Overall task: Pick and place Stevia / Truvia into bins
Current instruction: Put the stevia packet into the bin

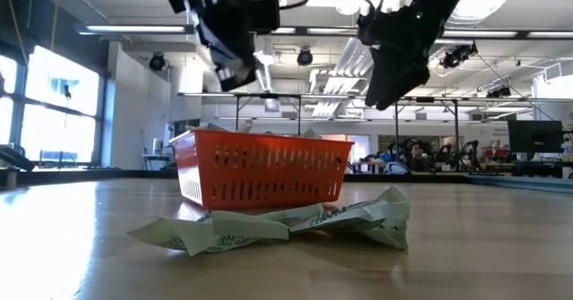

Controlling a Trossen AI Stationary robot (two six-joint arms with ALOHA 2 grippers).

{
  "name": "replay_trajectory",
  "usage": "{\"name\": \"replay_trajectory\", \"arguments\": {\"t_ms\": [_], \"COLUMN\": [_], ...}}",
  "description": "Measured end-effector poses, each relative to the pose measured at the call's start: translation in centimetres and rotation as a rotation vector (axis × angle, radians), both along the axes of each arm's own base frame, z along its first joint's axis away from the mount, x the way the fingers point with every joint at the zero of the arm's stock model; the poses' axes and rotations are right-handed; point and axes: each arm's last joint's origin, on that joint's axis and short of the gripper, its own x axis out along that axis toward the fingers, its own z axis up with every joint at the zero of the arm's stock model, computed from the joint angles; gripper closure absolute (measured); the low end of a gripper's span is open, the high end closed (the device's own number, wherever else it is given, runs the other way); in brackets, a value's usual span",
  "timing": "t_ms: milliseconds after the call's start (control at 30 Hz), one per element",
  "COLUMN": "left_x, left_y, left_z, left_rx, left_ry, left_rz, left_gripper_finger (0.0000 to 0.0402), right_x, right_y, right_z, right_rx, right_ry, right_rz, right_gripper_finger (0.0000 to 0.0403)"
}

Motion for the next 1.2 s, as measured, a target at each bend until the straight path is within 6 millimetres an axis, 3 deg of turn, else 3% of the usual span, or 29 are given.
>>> {"name": "replay_trajectory", "arguments": {"t_ms": [133,267,333,433,600,700,833,1000,1200], "left_x": [1.5,2.7,2.3,1.7,-1.8,-3.9,-5.7,-7.9,-9.7], "left_y": [-3.3,-6.1,-6.8,-7.5,-9.2,-9.8,-9.2,-8.5,-7.8], "left_z": [-2.1,-4.0,-4.4,-3.3,-0.2,1.4,3.0,1.9,-0.6], "left_rx": [-0.029,0.115,0.242,0.305,0.349,0.396,0.404,0.448,0.424], "left_ry": [0.021,0.076,0.119,0.148,0.25,0.253,0.239,0.306,0.396], "left_rz": [-0.045,0.121,0.201,0.285,0.358,0.415,0.539,0.579,0.631], "left_gripper_finger": [0.0345,0.0269,0.0227,0.0168,0.0109,0.0106,0.0121,0.0143,0.0161], "right_x": [0.1,0.6,1.2,2.1,4.7,7.4,10.9,13.9,15.3], "right_y": [0.7,1.2,1.5,1.4,-1.2,-3.1,-4.8,-4.8,-4.7], "right_z": [0.0,0.1,-0.1,-0.6,-2.2,-3.4,-5.2,-7.4,-10.1], "right_rx": [-0.017,-0.026,-0.053,-0.079,-0.007,-0.002,0.01,0.06,0.051], "right_ry": [0.008,-0.016,-0.029,-0.055,-0.066,-0.038,0.037,0.122,0.196], "right_rz": [0.061,0.157,0.225,0.241,0.156,0.141,0.2,0.358,0.428], "right_gripper_finger": [0.014,0.014,0.014,0.014,0.0139,0.0139,0.0139,0.0139,0.0139]}}
